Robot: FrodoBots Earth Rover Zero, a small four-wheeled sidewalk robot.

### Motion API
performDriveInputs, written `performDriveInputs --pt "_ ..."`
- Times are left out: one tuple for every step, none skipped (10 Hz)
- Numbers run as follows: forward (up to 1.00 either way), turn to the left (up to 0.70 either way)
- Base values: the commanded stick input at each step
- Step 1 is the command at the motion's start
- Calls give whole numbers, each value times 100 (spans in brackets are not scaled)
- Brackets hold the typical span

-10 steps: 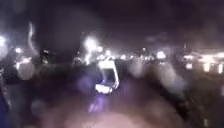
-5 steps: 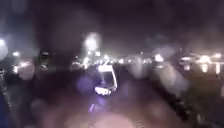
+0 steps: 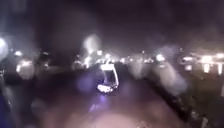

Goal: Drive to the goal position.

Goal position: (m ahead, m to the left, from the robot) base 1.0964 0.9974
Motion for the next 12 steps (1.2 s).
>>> performDriveInputs --pt "0 -50" --pt "0 -50" --pt "0 -50" --pt "0 -47" --pt "0 -34" --pt "0 -22" --pt "0 -9" --pt "0 4" --pt "0 8" --pt "0 -3" --pt "0 -15" --pt "0 -26"
